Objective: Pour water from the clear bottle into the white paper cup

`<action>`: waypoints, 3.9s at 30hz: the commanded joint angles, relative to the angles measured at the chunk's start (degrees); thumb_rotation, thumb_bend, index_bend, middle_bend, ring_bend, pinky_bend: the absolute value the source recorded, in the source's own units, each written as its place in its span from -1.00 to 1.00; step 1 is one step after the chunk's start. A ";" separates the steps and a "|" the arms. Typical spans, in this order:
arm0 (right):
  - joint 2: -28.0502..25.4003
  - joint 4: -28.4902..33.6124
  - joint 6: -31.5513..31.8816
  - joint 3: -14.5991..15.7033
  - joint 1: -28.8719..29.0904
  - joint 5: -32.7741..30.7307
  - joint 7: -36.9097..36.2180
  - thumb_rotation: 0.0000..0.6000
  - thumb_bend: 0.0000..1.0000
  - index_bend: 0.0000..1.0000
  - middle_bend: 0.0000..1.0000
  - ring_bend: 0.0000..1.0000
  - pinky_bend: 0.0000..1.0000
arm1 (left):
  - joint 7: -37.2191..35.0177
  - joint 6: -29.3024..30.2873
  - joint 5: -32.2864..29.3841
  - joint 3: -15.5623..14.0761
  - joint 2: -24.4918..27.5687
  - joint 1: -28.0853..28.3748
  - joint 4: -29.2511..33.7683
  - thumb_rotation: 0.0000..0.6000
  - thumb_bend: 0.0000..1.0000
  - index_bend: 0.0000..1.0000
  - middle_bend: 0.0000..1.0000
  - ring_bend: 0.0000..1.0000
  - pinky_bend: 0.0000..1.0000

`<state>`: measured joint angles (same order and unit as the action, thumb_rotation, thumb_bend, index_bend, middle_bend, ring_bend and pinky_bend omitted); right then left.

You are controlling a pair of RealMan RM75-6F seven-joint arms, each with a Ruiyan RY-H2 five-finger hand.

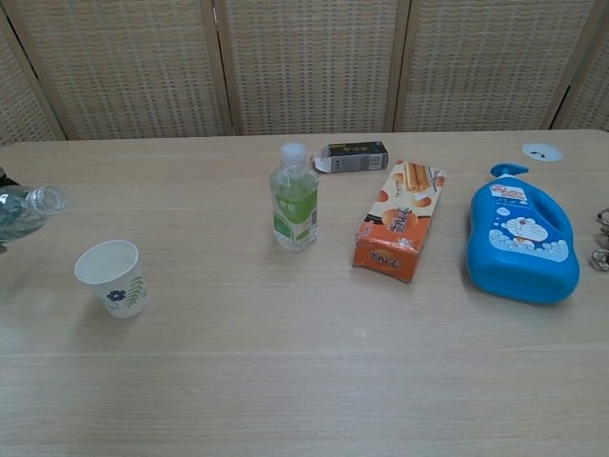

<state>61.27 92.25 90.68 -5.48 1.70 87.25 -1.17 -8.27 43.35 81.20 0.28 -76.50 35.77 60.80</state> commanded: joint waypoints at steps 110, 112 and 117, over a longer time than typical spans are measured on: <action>0.61 -0.60 -2.80 -0.02 1.10 -1.51 0.97 1.00 -1.00 -1.00 -1.00 -1.00 -1.00 | -58.76 7.71 -10.26 17.30 -29.54 0.06 -20.81 1.00 0.25 0.28 0.03 -0.30 -0.26; 0.73 -0.60 -2.95 0.01 1.16 -1.57 1.21 1.00 -1.00 -1.00 -1.00 -1.00 -1.00 | -59.31 7.51 -9.64 16.80 -30.42 0.11 -22.47 1.00 0.25 0.27 0.03 -0.30 -0.26; 0.86 -0.29 -3.10 0.09 1.28 -1.49 1.66 1.00 -1.00 -1.00 -1.00 -1.00 -1.00 | -60.86 6.67 -8.28 15.76 -31.89 0.44 -25.71 1.00 0.10 0.24 0.01 -0.30 -0.28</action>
<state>62.11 91.93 87.59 -5.41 2.97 85.73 0.46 -68.66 50.35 72.52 16.38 -107.97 36.08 35.63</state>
